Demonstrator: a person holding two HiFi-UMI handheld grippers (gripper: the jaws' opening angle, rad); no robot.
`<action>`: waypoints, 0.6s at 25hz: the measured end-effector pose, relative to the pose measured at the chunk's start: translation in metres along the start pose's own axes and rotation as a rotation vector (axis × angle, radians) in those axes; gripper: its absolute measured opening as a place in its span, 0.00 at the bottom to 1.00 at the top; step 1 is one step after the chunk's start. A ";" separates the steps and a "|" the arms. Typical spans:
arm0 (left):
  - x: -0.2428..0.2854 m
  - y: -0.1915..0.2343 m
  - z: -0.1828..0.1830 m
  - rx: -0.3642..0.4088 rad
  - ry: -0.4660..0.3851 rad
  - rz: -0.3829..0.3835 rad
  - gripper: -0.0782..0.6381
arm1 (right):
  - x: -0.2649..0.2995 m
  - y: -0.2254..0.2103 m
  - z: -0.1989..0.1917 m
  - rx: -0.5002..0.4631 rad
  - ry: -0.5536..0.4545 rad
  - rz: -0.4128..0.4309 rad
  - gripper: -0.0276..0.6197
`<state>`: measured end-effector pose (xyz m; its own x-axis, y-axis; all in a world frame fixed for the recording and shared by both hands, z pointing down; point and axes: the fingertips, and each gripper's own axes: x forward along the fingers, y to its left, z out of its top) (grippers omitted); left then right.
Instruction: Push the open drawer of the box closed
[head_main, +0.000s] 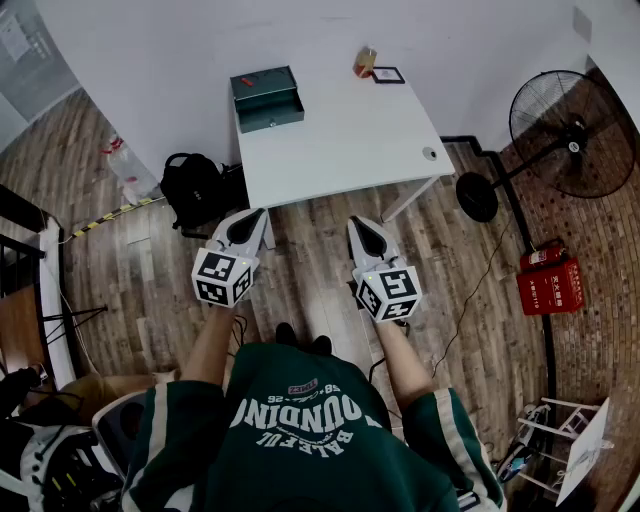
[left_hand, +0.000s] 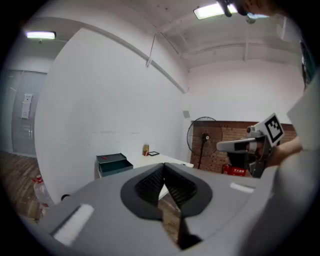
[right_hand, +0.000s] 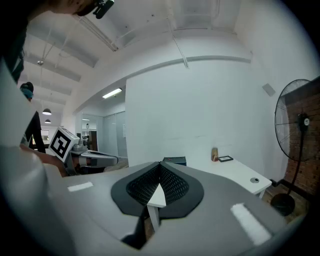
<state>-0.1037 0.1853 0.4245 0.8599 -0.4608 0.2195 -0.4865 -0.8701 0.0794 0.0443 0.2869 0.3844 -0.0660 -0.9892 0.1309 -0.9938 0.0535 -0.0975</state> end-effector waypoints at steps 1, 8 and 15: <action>0.001 0.000 0.000 0.001 0.002 -0.002 0.18 | 0.000 -0.001 0.001 -0.002 -0.002 -0.004 0.04; 0.002 0.006 -0.003 0.006 0.008 -0.015 0.18 | 0.004 -0.001 -0.004 -0.005 0.004 -0.043 0.04; 0.003 0.025 -0.009 0.006 0.004 -0.024 0.18 | 0.020 0.013 -0.007 0.013 -0.008 -0.038 0.04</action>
<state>-0.1149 0.1638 0.4354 0.8706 -0.4392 0.2216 -0.4650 -0.8818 0.0793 0.0295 0.2688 0.3930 -0.0275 -0.9916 0.1265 -0.9943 0.0141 -0.1059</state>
